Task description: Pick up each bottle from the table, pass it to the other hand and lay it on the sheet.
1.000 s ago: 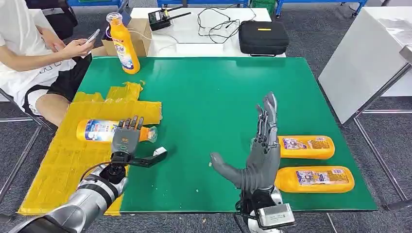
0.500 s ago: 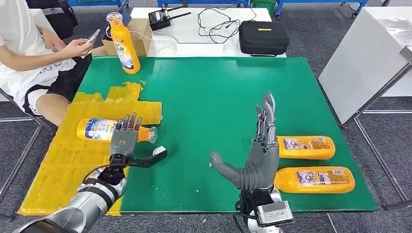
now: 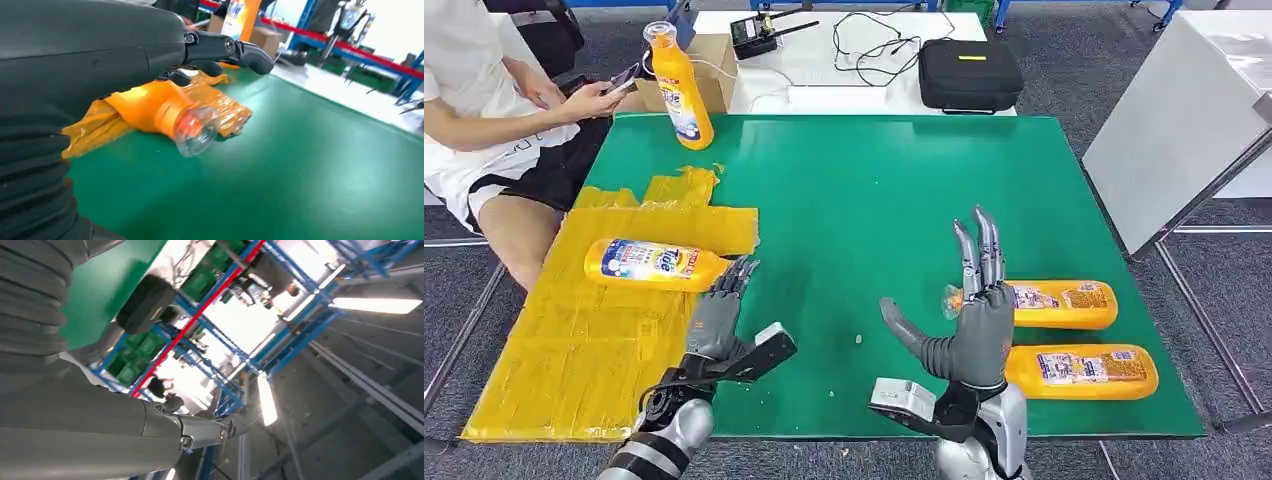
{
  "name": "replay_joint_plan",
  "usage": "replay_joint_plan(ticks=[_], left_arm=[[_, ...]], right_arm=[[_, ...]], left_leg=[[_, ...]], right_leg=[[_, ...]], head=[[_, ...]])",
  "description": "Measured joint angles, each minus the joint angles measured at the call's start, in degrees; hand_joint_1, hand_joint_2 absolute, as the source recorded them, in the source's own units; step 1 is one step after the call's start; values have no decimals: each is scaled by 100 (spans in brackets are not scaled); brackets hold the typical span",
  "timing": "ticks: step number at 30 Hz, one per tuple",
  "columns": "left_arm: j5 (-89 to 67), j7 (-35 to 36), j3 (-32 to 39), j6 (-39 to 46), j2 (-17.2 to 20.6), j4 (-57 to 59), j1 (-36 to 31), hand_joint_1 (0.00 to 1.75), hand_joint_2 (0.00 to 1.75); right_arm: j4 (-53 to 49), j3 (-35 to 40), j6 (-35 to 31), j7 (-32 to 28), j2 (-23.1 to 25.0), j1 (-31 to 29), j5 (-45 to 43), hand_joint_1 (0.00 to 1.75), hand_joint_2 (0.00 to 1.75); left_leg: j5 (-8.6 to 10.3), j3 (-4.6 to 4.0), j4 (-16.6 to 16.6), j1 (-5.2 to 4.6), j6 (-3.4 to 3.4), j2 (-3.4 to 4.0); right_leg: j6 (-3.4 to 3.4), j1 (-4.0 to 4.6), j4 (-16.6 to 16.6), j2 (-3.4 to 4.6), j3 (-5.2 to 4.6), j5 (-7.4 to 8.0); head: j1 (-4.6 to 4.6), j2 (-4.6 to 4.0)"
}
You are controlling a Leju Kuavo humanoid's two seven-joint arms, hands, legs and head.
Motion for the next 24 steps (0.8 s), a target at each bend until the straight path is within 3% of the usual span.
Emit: replay_joint_plan(ticks=[6,15,21,24], left_arm=[[44,11,-22,-37,0,-471,179,0,175],[828,-332,-217,-315,9,-1319,637,0,175],[1288,-457,-293,-621,61,-1736,754,0,175],[1346,-561,-330,-675,96,-1848,764,0,175]], right_arm=[[101,-127,4,15,-50,19,48,0,175],[419,-627,454,1055,-513,-129,1643,0,175],[1091,-1183,1813,1104,-1229,-557,1222,0,175],[1581,-1296,2054,1098,-1664,-784,1633,0,175]], left_leg=[[0,0,-1,3,-1,2],[0,-9,0,-5,2,-2],[13,-16,1,-10,21,-23],[21,-21,2,-11,32,-25]], right_leg=[[0,2,1,0,-3,0],[3,0,0,0,-4,2],[22,-3,-2,-5,-5,14],[29,-4,-2,-11,-6,19]], head=[[2,0],[2,0],[0,0],[2,0]])
